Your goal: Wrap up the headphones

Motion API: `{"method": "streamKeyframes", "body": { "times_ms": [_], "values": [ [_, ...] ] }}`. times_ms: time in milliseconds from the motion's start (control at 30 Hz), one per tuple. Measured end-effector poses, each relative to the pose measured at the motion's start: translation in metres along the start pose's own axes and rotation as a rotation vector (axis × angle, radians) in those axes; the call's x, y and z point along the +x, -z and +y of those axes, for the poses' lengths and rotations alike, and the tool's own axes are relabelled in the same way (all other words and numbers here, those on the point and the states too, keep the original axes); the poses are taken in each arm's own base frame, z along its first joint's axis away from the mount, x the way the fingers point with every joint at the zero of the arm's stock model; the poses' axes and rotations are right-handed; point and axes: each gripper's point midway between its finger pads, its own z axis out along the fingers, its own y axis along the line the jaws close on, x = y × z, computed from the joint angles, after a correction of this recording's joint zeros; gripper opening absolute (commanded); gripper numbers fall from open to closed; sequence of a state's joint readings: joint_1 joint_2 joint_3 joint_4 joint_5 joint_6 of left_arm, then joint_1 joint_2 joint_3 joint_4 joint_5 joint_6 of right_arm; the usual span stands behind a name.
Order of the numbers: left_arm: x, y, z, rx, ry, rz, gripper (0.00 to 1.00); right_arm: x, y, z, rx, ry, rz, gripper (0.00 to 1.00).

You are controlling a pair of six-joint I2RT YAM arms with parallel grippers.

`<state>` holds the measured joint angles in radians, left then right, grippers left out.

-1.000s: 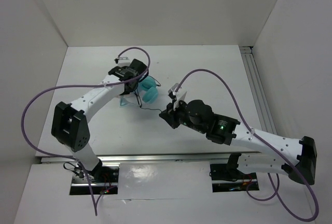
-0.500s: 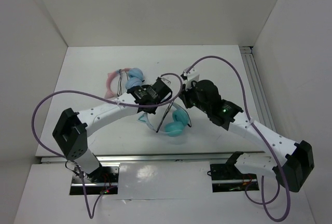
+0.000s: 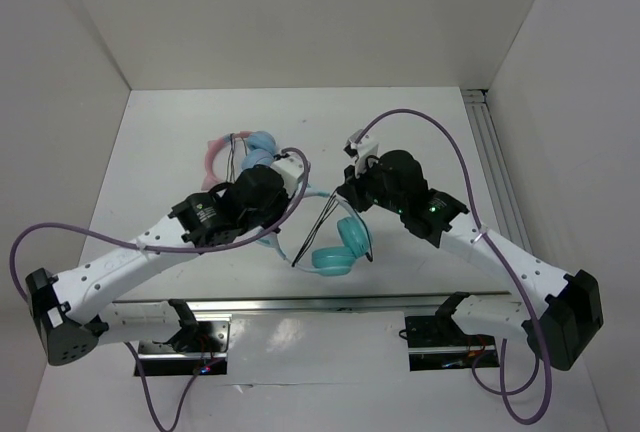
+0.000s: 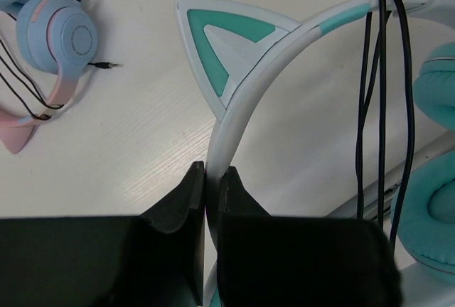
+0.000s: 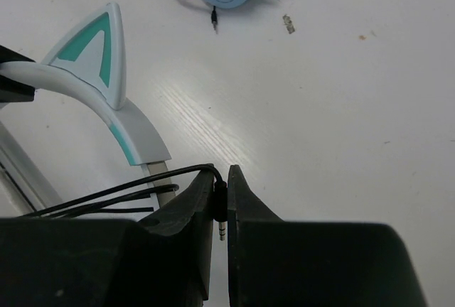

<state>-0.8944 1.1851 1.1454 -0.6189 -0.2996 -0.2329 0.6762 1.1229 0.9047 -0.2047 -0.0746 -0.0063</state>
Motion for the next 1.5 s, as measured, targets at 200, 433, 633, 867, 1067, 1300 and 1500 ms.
{"method": "streamKeyframes", "body": {
  "times_ms": [200, 433, 633, 867, 1067, 1300, 1500],
  "values": [
    [0.004, 0.008, 0.004, 0.001, -0.022, -0.011, 0.00, 0.000, 0.000, 0.011, -0.060, 0.004, 0.001, 0.22],
    [0.010, 0.009, 0.006, -0.002, -0.031, 0.013, 0.00, 0.003, -0.003, 0.005, -0.027, 0.008, 0.012, 0.39],
    [0.010, 0.006, 0.013, 0.022, -0.014, 0.025, 0.00, 0.005, -0.004, -0.002, 0.014, 0.004, 0.020, 0.49],
    [0.006, 0.016, 0.031, 0.036, 0.022, 0.001, 0.00, 0.005, -0.003, -0.016, 0.085, -0.001, 0.018, 0.65],
    [0.003, 0.029, 0.050, 0.054, 0.091, -0.033, 0.00, 0.006, -0.001, -0.033, 0.169, -0.015, 0.022, 0.78],
    [0.019, 0.020, 0.065, 0.034, 0.154, 0.006, 0.00, 0.010, 0.003, -0.044, 0.236, -0.023, 0.036, 0.87],
    [0.048, 0.007, 0.072, -0.004, 0.214, 0.089, 0.00, 0.001, 0.016, -0.055, 0.301, -0.048, 0.025, 0.90]
  ]
}}
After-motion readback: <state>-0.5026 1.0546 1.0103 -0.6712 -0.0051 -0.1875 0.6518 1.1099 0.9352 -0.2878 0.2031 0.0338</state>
